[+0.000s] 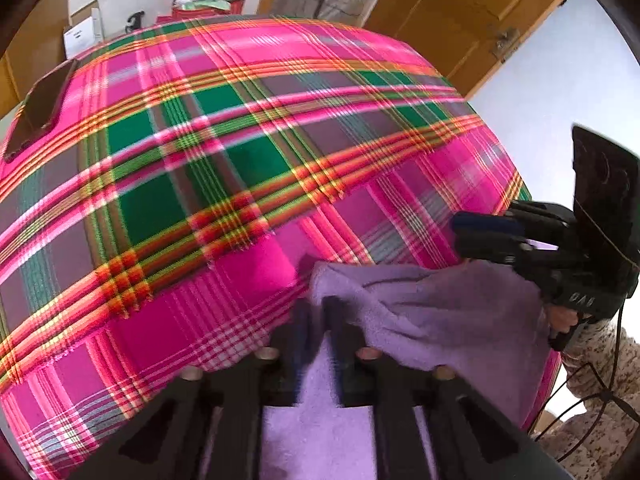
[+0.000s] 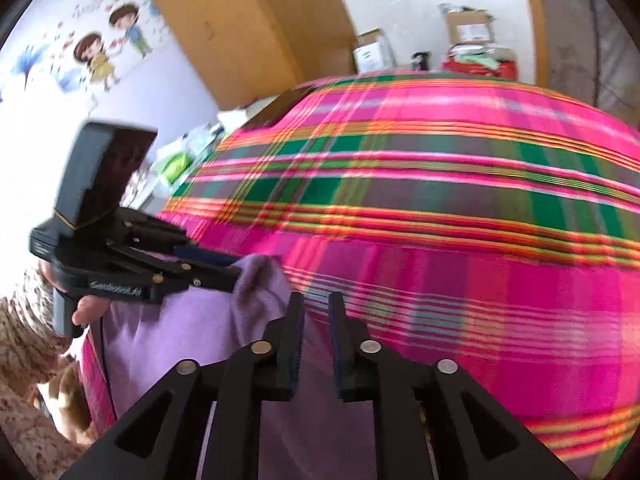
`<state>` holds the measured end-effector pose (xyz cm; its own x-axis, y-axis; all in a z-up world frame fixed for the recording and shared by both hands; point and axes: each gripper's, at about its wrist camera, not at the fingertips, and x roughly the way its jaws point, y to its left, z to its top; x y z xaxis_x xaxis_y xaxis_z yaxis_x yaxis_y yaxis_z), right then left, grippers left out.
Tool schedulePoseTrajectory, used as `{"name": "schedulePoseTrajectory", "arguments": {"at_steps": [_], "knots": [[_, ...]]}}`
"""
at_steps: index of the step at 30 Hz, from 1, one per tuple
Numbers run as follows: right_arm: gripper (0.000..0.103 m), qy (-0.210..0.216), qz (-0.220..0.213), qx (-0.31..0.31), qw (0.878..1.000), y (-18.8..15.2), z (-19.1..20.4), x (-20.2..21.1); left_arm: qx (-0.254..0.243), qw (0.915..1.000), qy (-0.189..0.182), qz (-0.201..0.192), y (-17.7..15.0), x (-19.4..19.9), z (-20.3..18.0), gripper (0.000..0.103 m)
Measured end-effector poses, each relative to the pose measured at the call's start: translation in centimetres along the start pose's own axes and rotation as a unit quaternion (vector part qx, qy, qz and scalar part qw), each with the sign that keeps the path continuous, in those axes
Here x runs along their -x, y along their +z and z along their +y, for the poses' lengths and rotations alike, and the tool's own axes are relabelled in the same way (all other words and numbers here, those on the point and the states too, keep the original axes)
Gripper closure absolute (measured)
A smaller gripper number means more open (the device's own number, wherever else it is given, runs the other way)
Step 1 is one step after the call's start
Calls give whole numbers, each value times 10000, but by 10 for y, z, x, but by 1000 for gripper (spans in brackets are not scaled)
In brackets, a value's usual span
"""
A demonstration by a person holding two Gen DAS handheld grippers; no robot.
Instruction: Fold clothes
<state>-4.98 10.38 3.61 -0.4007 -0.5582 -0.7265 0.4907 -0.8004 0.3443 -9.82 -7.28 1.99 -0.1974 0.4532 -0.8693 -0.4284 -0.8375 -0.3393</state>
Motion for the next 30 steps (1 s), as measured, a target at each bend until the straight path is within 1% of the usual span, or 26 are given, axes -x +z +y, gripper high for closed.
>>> {"name": "schedulePoseTrajectory", "arguments": {"at_steps": [1, 2, 4, 6, 8, 10, 13, 14, 15, 16, 17, 18, 20, 22, 25, 27, 30], "knots": [[80, -86, -13, -17, 10000, -4, -6, 6, 89, 9999, -57, -68, 0, 2, 3, 97], [79, -172, -25, -34, 9998, -7, -12, 12, 161, 9998, -112, -107, 0, 4, 6, 97], [74, -300, 4, -21, 9995, -14, -22, 20, 252, 9995, -160, -138, -2, 3, 9, 97], [72, -295, 142, 61, 9994, -22, -26, 25, 299, 9994, -132, -123, -3, 0, 10, 97], [71, -207, 362, 277, 9987, -29, -23, 23, 322, 9993, -130, -125, -1, -1, 10, 97], [71, -276, 512, 447, 9973, -34, -21, 18, 382, 9990, -169, -134, -1, 0, 11, 97], [71, -79, 598, 484, 9970, -37, -20, 17, 432, 9987, -208, -173, -3, 2, 13, 97], [73, -47, 584, 514, 9970, -38, -19, 16, 441, 9986, -216, -188, -4, 3, 13, 97], [88, -220, 557, 607, 9964, -38, -17, 16, 458, 9985, -223, -193, -5, 4, 14, 97], [96, -292, 502, 709, 9958, -40, -13, 19, 490, 9983, -241, -199, -5, 4, 15, 97], [97, -360, 445, 811, 9951, -41, -9, 21, 510, 9981, -257, -210, -5, 4, 15, 97], [99, -344, 352, 890, 9948, -43, -4, 28, 523, 9980, -270, -222, -6, 5, 15, 97], [99, -309, 168, 1046, 9939, -47, 7, 42, 539, 9976, -321, -304, -7, 9, 14, 97], [99, -116, 238, 1056, 9941, -53, 12, 49, 541, 9968, -379, -441, -10, 16, 12, 97], [99, -11, 350, 963, 9947, -62, 11, 51, 415, 9962, -377, -667, -16, 28, 3, 97], [99, -138, 262, 780, 9965, -60, 3, 50, 387, 9953, -384, -802, -19, 36, 0, 97], [99, -214, 63, 456, 9987, -54, -10, 48, 432, 9947, -357, -857, -18, 38, 2, 98]]}}
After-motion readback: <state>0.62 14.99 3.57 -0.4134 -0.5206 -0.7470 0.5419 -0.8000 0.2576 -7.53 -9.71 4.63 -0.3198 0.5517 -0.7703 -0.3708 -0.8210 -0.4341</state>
